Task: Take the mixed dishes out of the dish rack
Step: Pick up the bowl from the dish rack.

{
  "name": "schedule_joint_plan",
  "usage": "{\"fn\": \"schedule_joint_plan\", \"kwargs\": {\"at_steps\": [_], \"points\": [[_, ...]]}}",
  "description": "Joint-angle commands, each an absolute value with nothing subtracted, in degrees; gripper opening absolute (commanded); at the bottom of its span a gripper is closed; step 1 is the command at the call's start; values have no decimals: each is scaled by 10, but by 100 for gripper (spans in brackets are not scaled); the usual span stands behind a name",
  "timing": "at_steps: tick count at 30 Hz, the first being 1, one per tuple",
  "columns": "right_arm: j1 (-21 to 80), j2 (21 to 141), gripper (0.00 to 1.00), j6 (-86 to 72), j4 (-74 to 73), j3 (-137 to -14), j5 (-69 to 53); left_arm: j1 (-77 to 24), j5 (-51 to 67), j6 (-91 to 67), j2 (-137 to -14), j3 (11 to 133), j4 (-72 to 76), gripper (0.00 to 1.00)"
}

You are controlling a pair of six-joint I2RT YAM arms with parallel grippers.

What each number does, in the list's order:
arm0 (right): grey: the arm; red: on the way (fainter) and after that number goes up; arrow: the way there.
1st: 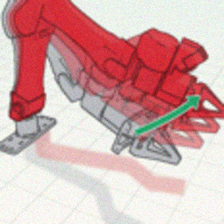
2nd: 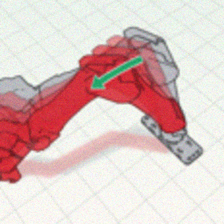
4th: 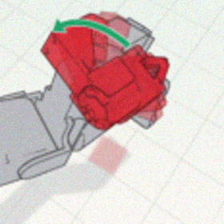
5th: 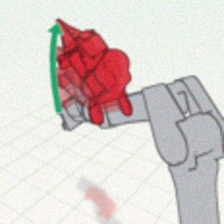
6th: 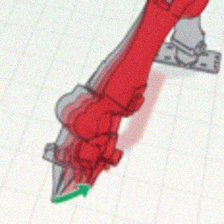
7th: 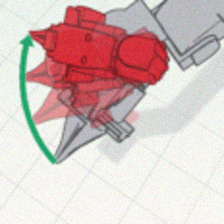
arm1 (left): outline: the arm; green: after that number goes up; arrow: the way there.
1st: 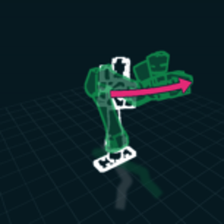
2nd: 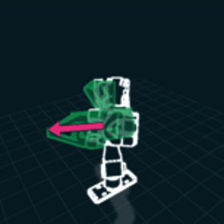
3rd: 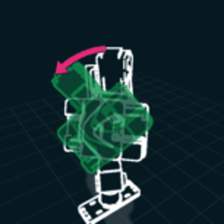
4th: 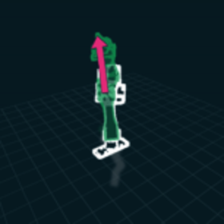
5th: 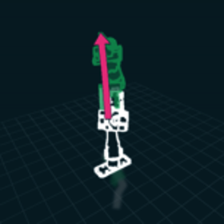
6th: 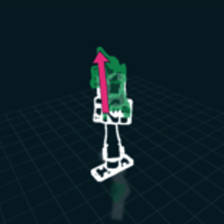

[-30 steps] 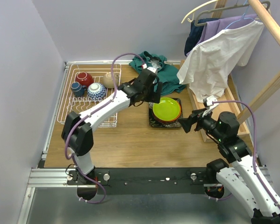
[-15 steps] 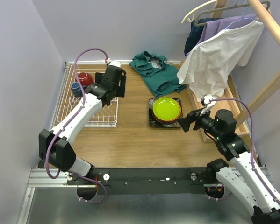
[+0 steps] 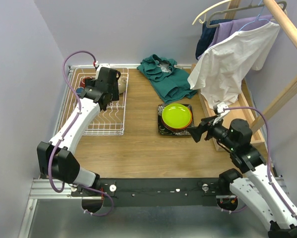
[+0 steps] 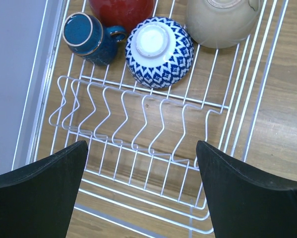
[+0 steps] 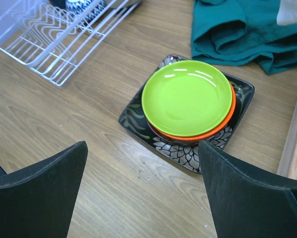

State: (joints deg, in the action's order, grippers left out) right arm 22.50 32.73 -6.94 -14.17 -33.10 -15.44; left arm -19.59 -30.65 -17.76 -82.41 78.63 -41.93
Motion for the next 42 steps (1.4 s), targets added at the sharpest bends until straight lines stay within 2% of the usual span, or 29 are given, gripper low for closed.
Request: {"fn": "schedule_joint_plan", "kwargs": {"at_steps": [1, 6, 12, 18, 25, 42], "points": [[232, 305, 100, -81, -134, -332, -136, -180, -312, -200, -845, 823, -437, 99], [232, 326, 100, -75, -122, -328, -142, -168, -319, -128, -911, 831, -379, 99], [232, 400, 100, -138, -126, -365, -105, -149, -330, -46, -1017, 907, -365, 99], [232, 410, 100, -147, -148, -374, -90, -138, -321, -22, -1084, 959, -349, 99], [232, 418, 100, -143, -139, -367, -42, -138, -311, -15, -1130, 974, -351, 99], [232, 523, 100, -124, -144, -416, -83, -139, -339, 49, -1188, 948, -297, 99]]}}
